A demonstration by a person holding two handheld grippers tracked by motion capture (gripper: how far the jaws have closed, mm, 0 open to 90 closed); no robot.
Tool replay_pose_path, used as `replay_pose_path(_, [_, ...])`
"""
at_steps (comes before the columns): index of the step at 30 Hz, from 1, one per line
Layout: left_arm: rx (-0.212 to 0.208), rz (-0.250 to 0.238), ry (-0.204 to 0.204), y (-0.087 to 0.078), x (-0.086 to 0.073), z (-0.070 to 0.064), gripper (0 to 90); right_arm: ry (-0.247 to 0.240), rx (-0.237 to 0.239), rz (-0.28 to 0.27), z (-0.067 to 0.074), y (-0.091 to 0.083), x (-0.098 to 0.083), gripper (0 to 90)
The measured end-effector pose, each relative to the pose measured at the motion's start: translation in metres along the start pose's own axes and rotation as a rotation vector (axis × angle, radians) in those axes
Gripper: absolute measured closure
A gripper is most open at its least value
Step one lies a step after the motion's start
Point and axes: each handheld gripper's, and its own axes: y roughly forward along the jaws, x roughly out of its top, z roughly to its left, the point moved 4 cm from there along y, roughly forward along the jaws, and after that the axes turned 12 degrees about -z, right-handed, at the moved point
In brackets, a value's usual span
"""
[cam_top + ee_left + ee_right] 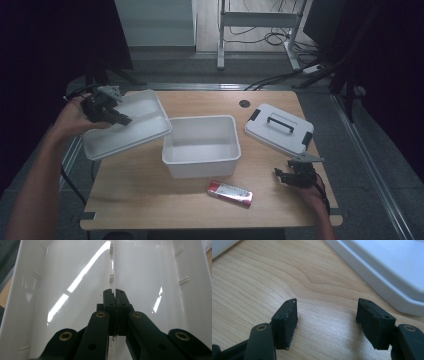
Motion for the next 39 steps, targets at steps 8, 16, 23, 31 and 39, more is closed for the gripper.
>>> replay_pose_path(8, [0.006, 0.020, -0.046, 0.002, -0.027, 0.009, 89.8, 0.004, -0.001, 0.000, 0.000, 0.000, 0.000, 33.3])
replay_pose_path(16, [-0.001, 0.047, -0.080, 0.017, -0.049, 0.012, 89.8, 0.001, -0.002, 0.001, 0.000, 0.000, 0.000, 33.3])
replay_pose_path(23, [-0.024, 0.061, -0.104, 0.038, -0.067, 0.012, 89.8, 0.001, -0.002, 0.001, 0.000, 0.000, 0.000, 33.3])
replay_pose_path(31, [-0.050, 0.079, -0.125, 0.063, -0.086, 0.010, 89.8, 0.002, -0.002, 0.001, 0.001, 0.000, 0.000, 33.3])
replay_pose_path(39, [-0.086, 0.103, -0.151, 0.091, -0.108, 0.006, 89.7, 0.001, -0.002, 0.001, 0.000, 0.000, 0.000, 33.3])
